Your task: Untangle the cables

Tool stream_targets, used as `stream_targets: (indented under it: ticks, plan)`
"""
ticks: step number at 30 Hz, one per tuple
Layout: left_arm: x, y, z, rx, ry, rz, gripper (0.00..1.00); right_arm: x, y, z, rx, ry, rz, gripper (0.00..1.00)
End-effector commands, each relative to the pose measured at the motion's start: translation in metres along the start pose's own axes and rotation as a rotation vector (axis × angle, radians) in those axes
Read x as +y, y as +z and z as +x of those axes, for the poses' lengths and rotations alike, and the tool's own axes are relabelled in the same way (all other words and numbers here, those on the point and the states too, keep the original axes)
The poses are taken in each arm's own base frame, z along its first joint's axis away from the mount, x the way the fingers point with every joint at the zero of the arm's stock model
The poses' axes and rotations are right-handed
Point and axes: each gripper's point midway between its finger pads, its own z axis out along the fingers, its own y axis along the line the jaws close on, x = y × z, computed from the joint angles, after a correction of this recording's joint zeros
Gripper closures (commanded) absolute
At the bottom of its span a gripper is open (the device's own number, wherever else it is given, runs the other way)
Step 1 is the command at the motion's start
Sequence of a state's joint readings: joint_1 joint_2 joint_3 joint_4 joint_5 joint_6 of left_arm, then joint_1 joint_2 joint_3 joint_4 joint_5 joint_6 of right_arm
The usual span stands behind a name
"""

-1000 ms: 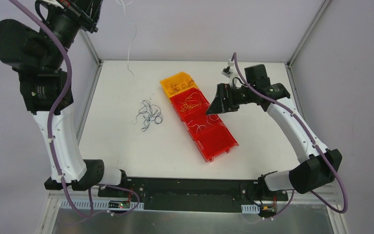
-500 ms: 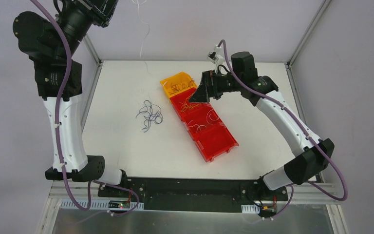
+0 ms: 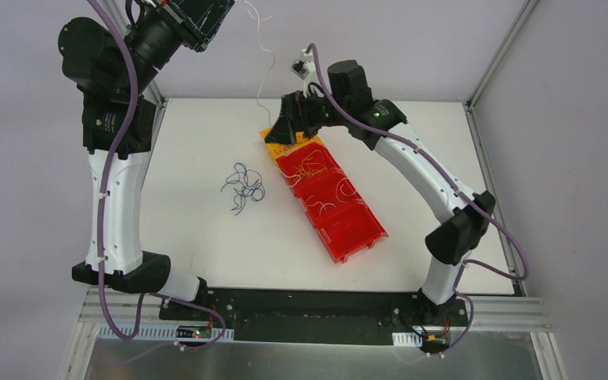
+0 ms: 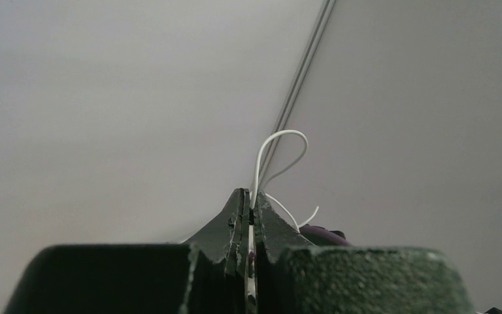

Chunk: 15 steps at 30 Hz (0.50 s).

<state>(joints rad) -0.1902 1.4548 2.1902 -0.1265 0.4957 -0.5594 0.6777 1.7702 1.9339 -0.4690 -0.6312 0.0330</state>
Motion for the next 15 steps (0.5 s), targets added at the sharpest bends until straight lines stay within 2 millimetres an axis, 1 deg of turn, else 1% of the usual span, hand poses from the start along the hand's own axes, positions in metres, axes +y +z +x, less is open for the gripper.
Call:
stream_targets:
  ticks: [1,2,3,5,6,7,9,12,14,15]
  plan:
    - [-0.01,-0.001,-0.011,-0.039,0.057,0.042,1.0,-0.027,0.031,-0.013,-0.024,-0.061,0.127,0.17]
    - [-0.01,-0.001,-0.011,-0.038,0.064,0.039,1.0,-0.027,0.036,-0.008,-0.006,-0.053,0.122,0.3]
    - [-0.01,-0.002,-0.01,-0.033,0.071,0.036,1.0,-0.024,0.038,-0.002,0.011,-0.048,0.109,0.48]
    - [-0.006,-0.005,-0.007,-0.019,0.088,0.012,1.0,-0.014,0.036,0.009,0.04,-0.038,0.061,0.78]
    - [-0.001,-0.007,-0.004,-0.01,0.096,-0.006,1.0,-0.007,0.031,0.011,0.04,-0.033,0.037,0.91]
    - [0.003,-0.008,0.001,0.001,0.097,-0.025,1.0,-0.001,0.025,0.013,0.035,-0.024,0.022,1.0]
    - [0.012,-0.01,0.017,0.039,0.068,-0.047,1.0,0.012,0.009,0.012,-0.001,-0.028,-0.001,1.0]
    - [0.015,-0.011,0.051,0.131,0.021,-0.013,1.0,0.02,-0.017,0.005,-0.051,-0.059,-0.001,1.0]
    - [0.016,-0.011,0.065,0.164,0.011,0.004,1.0,0.02,-0.032,-0.005,-0.078,-0.061,0.007,1.0]
    - [0.017,-0.011,0.07,0.173,0.004,0.005,1.0,0.015,-0.037,-0.008,-0.09,-0.061,0.021,1.0]
